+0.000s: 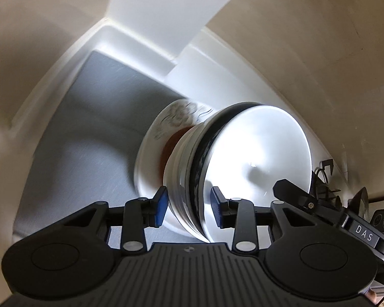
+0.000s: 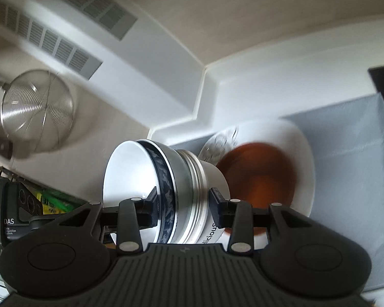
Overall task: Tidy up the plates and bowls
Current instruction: 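Lower the bowl stack with both grippers onto the orange plate, then open both grippers and pull them back from the bowls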
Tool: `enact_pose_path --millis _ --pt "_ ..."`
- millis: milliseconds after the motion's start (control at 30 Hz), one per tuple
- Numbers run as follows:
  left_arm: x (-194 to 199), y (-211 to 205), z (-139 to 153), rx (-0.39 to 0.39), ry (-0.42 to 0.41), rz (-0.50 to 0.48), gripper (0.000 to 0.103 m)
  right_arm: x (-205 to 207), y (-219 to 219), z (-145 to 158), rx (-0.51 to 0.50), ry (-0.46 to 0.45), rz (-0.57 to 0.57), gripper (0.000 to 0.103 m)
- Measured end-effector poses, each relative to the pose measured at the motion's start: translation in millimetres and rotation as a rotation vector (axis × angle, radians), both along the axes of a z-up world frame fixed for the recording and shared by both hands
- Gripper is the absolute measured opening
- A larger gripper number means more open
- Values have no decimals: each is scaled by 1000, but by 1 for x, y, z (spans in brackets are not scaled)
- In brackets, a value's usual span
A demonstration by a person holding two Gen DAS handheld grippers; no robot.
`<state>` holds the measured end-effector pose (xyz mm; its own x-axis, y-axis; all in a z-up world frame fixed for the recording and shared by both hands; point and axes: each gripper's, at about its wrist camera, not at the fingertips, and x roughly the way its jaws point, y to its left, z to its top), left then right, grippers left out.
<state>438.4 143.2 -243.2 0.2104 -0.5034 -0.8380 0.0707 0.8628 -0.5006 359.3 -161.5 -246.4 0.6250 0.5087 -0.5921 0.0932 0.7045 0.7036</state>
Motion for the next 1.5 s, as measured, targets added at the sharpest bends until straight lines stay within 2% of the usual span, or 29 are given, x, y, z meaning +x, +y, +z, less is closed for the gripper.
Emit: enact_pose_path --millis 133,267,500,700,833,900,967,1000,1067,1100,1133,1200,1233,1267,1333,1400,1500 --pt "16 -24 -15 26 -3 -31 39 16 -16 -21 15 9 -19 44" --pt "33 -39 -42 21 49 -32 39 27 -27 -45 17 24 -30 44" --pt "35 -55 -59 75 25 -69 39 30 -39 -78 70 43 -50 44" --pt "33 -53 -68 64 -29 -112 36 28 -45 -100 96 64 -40 43" --pt "25 -52 -66 74 -90 -135 39 22 -51 -108 164 35 -46 47" --pt "12 -49 -56 102 -139 -121 47 12 -55 -104 175 20 -73 49" --pt "-6 -49 -40 165 -224 -134 62 -7 -58 -91 170 -24 -83 52" --pt "-16 -49 -31 205 -273 -144 64 -19 -58 -81 154 -47 -80 52" --pt "-42 -46 -8 267 -356 -143 70 -49 -56 -53 59 -85 -100 52" --pt "-56 -43 5 291 -380 -132 72 -65 -54 -39 22 -108 -113 58" --pt "-71 -40 19 306 -402 -118 76 -82 -50 -22 -30 -122 -131 73" --pt "-103 -35 52 314 -438 -89 82 -115 -40 12 -155 -129 -168 93" --pt "-120 -35 70 315 -452 -73 89 -130 -33 27 -200 -130 -166 99" --pt "-138 -36 89 325 -466 -60 94 -143 -28 40 -239 -111 -155 102" --pt "-177 -43 127 359 -509 -30 97 -167 -18 67 -278 -57 -117 103" --pt "-215 -55 160 376 -548 -10 99 -193 -12 91 -296 -63 -87 103" --pt "-265 -75 201 423 -544 18 99 -229 1 126 -413 -40 -49 103"
